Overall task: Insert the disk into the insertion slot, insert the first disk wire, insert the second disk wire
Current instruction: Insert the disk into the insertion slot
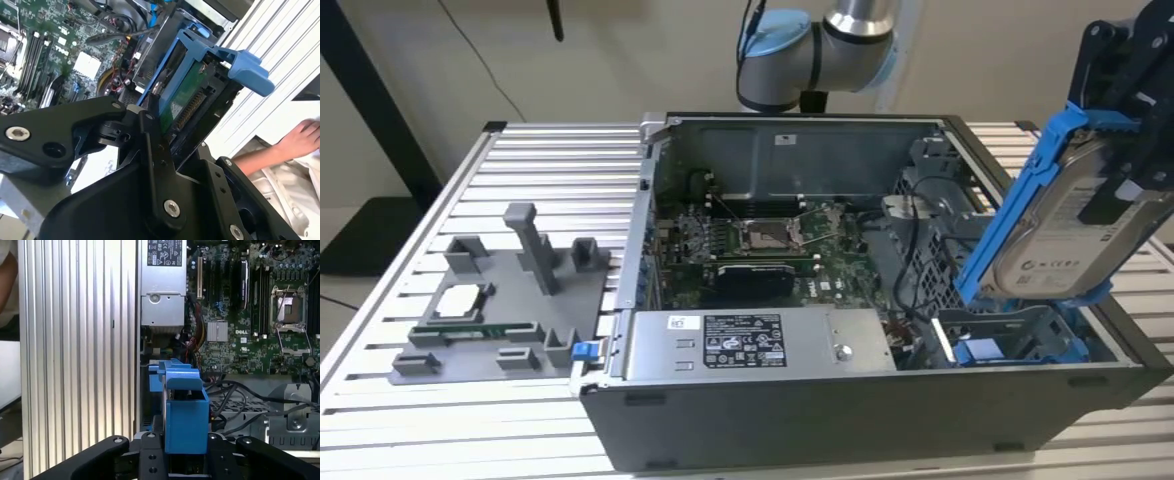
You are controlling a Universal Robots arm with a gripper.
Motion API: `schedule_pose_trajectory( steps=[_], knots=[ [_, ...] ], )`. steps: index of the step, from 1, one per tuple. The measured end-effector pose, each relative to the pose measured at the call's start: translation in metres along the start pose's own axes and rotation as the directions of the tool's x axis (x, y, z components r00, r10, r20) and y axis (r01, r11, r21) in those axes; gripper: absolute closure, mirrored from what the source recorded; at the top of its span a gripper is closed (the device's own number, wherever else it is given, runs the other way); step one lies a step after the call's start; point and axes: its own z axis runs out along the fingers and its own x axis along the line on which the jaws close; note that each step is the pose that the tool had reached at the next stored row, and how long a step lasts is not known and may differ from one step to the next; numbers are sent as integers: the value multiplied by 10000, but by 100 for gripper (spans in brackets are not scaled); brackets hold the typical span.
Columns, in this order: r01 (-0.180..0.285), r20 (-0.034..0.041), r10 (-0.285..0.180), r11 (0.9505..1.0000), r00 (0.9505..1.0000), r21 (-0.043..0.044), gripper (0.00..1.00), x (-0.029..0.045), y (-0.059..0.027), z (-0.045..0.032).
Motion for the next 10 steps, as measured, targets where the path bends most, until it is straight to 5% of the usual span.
schedule_pose_trajectory(
  steps=[10],
  knots=[
    [-1,0,1,10000,10000,0,100,-1,-31,60]
  ],
)
